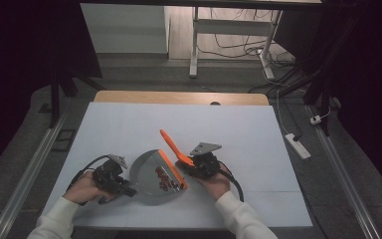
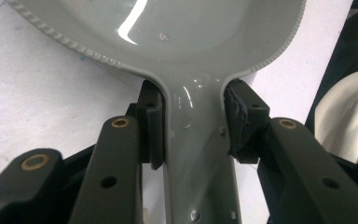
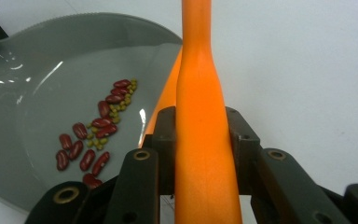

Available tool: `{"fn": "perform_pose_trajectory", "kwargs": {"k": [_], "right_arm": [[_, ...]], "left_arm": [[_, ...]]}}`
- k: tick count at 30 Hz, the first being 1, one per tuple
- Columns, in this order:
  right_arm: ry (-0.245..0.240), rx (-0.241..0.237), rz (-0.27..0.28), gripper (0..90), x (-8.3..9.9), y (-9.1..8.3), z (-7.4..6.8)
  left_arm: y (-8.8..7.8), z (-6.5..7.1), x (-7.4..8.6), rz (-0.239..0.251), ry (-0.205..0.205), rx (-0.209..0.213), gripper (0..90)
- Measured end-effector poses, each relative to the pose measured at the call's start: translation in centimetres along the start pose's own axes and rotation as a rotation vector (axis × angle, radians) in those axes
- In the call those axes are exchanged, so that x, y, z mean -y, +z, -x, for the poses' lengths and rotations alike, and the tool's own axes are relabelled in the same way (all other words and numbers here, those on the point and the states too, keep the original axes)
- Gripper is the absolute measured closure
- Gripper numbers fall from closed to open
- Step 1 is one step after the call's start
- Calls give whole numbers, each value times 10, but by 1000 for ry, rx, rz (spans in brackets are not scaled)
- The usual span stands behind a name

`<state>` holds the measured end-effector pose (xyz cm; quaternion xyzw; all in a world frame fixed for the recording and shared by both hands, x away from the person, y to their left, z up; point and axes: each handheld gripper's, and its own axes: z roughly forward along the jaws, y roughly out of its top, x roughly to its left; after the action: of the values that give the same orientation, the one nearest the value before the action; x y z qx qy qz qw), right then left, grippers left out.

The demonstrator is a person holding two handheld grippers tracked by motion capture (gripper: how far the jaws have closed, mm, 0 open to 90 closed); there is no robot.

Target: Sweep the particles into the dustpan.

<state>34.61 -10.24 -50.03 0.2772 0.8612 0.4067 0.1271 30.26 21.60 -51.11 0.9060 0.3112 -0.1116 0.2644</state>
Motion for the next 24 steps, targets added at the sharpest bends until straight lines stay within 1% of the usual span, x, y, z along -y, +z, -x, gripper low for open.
{"fn": "perform_pose_trajectory", "kwargs": {"k": [2, 4, 6, 7, 9, 10, 12, 14, 15, 16, 17, 20, 21, 24], "right_arm": [[-6, -3, 2, 702, -1, 1, -4], [0, -29, 15, 702, -1, 3, -9], [-6, -40, 31, 702, -3, 5, -15], [-6, -57, 44, 702, -4, 7, -17], [17, -109, 64, 702, -7, 9, -20], [15, -128, 73, 702, -9, 9, -22], [9, -144, 109, 702, -12, 6, -25], [16, -128, 147, 702, -15, -1, -23], [22, -109, 172, 702, -18, -10, -16], [22, -109, 172, 702, -18, -10, -16], [26, -92, 181, 702, -18, -14, -12], [42, -48, 181, 703, -17, -22, 1], [50, -30, 174, 702, -15, -23, 4], [64, -3, 159, 702, -12, -25, 14]], "left_arm": [[0, 0, 0, -1, 1, 1, 619], [0, 0, 0, -1, 1, 2, 619], [0, -1, 0, -4, 1, 2, 619], [0, -1, 0, -5, 2, 2, 619], [1, -1, 0, -2, 0, 1, 619], [1, -1, 0, -3, 1, 3, 619], [1, -1, 0, -4, 1, 3, 619], [1, -1, 0, -7, 3, 2, 619], [1, -2, 0, -7, 3, 3, 619], [1, -2, 0, -7, 2, 3, 619], [1, -2, 0, -6, 1, 4, 619], [2, -2, 0, -6, 2, 4, 619], [2, -2, 0, -8, 3, 2, 619], [2, -2, 0, -6, 2, 2, 619]]}}
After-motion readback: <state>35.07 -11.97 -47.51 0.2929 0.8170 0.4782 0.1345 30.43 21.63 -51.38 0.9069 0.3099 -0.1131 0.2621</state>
